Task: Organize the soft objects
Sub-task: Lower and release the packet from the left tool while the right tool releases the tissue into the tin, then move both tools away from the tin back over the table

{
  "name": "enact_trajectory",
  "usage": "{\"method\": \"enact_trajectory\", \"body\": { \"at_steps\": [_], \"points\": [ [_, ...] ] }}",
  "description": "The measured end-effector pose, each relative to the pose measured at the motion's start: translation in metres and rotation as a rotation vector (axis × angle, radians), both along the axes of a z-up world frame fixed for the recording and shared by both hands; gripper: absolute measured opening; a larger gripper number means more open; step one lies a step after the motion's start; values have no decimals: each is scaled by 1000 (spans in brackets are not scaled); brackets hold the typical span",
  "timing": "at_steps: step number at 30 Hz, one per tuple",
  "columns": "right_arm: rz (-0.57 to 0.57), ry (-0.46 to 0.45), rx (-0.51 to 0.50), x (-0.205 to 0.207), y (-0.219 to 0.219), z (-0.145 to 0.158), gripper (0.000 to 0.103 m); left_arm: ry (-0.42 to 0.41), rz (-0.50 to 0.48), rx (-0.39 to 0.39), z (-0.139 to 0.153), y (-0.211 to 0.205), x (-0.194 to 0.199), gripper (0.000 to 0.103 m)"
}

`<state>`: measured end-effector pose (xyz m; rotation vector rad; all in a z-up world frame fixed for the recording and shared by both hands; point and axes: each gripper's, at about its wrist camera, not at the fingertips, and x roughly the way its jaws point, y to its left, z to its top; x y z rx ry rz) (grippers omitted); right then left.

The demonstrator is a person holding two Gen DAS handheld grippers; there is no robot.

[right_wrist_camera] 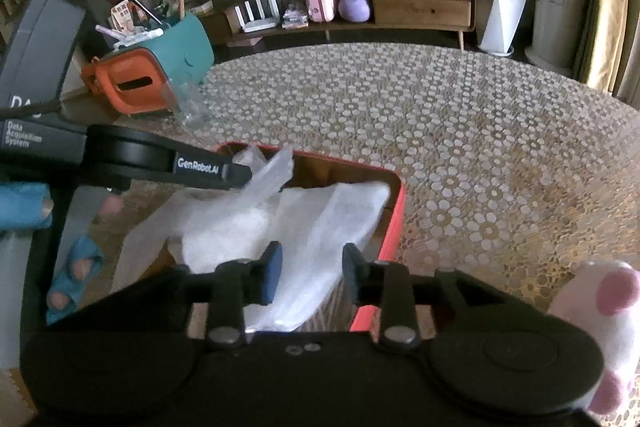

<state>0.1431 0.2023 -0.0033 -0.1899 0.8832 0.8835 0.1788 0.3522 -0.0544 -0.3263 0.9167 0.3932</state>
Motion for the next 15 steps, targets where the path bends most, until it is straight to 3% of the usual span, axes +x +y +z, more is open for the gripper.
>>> {"method": "enact_trajectory", "body": {
  "at_steps": [2,4,5,9,15],
  "points": [
    [-2,-5,13,-3,-6,6,33,-8,6,23,7,-5,-4,37],
    [-7,-9,27,-6,-12,12,36,-14,12,50,14,-12,-9,62],
    [-9,-18,35,-9,-15,15,38,-23,13,61,18,-14,-12,66],
    [1,-31,59,-16,-27,25,48,-42,13,68,33,-23,-23,68],
    [16,-56,101,-29,-47,46,54,-66,-11,90,56,-39,-41,70]
  ]
}}
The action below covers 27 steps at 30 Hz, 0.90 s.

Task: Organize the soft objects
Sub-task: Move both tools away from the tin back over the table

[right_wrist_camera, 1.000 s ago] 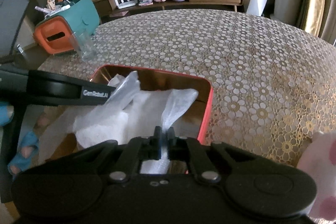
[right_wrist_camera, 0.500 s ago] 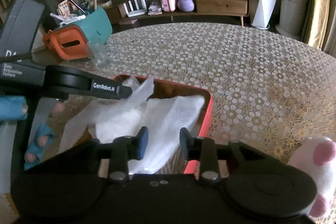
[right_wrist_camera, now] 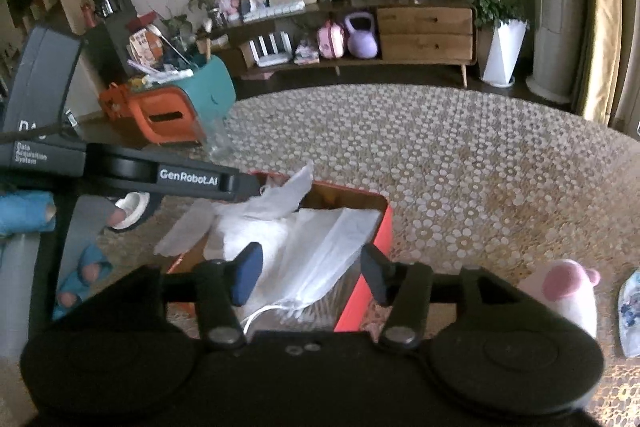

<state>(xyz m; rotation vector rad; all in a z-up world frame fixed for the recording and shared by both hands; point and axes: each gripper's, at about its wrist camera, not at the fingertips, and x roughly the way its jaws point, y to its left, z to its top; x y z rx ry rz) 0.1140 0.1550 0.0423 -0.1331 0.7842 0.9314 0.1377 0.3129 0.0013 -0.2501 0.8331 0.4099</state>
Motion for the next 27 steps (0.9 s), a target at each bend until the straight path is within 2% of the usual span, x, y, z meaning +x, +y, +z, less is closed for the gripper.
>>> {"method": "enact_trajectory", "body": {
  "at_steps": [10,22,23,25,27],
  "points": [
    [-21,-34,49,-22,-42,28,64,-58,-106,59,37,-65,-28,72],
    [-124,-65,78,-35,-129,41,69,-88,-247,43,53,-154,-32,73],
    [-133,-68,80,-36,-138,42,69,-89,-260,36,53,-161,-31,73],
    [-154,-79,80,-37,-154,43,72,-95,-288,27,54,-176,-29,81],
    [-175,-84,80,-37,-171,45,73,-99,-315,21,54,-191,-27,82]
  ]
}}
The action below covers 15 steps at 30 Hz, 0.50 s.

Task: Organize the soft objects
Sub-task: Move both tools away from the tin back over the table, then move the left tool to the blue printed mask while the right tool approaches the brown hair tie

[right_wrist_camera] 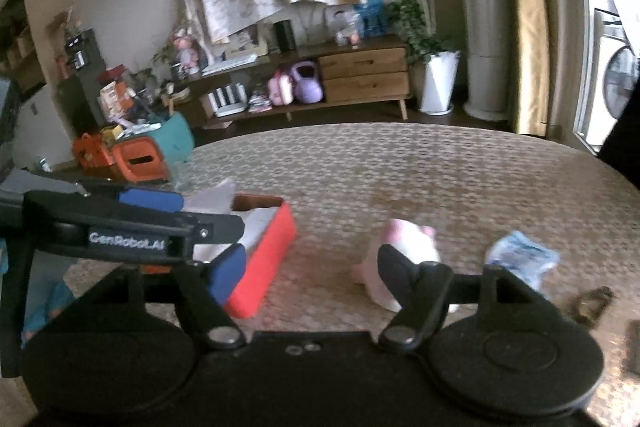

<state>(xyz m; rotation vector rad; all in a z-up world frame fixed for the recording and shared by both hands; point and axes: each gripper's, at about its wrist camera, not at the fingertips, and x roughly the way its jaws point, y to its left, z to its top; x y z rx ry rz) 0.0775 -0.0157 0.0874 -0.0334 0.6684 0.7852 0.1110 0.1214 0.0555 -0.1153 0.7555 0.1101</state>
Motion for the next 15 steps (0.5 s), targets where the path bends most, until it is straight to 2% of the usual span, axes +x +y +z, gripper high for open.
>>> {"method": "enact_trajectory", "body": {
  "at_steps": [8,12,14,15],
  "points": [
    [-95,-25,-19,1,-69,-2,81,-5,-90,-64,-5,-56,21,86],
    [-150,-36,-44,7,-104,-10,84,4,-130,-53,-14,-86,37,86],
    [-182,-32,-52,12,-120,-18,86,13,-147,-53,-18,-99,47,91],
    [-202,-27,-57,15,-129,-22,87,24,-153,-55,-21,-106,53,99]
  ]
}}
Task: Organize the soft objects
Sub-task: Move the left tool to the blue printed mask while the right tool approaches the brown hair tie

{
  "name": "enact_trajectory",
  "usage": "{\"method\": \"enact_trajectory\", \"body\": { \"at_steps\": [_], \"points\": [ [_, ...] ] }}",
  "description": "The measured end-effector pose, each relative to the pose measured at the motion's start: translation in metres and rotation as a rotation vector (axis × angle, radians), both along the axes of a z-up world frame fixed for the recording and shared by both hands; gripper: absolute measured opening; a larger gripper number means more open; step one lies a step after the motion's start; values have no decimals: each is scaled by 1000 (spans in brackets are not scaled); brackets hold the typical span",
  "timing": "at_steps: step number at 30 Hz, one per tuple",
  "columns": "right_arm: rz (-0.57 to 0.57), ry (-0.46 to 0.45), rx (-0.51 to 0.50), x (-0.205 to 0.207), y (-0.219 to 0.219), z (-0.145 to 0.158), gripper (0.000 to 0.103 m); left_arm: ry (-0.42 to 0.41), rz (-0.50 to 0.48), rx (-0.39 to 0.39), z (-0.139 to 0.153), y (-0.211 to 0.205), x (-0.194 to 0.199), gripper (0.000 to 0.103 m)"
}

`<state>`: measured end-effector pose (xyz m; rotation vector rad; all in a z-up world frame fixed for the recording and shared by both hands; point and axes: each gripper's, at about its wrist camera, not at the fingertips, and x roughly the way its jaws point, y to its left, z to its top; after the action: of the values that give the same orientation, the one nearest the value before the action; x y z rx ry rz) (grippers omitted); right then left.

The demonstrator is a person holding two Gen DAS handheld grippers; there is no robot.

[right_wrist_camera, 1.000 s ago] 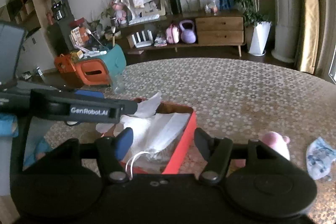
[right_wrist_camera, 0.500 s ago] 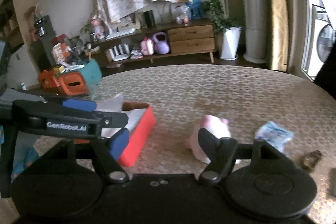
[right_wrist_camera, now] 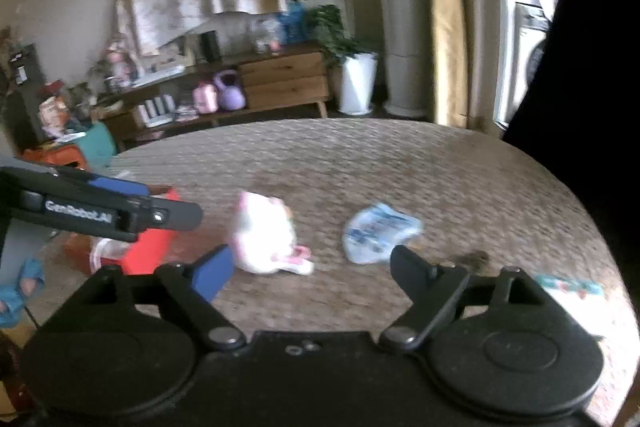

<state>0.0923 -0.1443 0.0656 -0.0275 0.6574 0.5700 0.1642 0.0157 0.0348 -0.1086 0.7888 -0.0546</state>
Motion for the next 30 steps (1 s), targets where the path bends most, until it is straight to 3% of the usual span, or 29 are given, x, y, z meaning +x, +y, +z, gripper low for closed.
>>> {"method": "enact_trajectory", "body": {
  "at_steps": [6,12,16,22,27,30],
  "points": [
    [-82,4,-19,18,-38,-22,94,5,-31,-78,-16,-27,34,101],
    [-114,5,-54,40,-62,-41,95,-100,-77,-76,-32,-51,59,101],
    [-126,14,-84,55,-70,-56,95,-70,-96,-47,-46,-66,84,101],
    [-123,45,-118,81,-70,-83,94,-34,-103,-130,-73,-74,113,101],
    [-116,78,-118,103,-67,-104,93,-22,-87,-41,-91,-84,134,101],
    [-117,94,-128,115,-64,-116,92,7,-47,-41,-105,-81,150,101]
  ]
}}
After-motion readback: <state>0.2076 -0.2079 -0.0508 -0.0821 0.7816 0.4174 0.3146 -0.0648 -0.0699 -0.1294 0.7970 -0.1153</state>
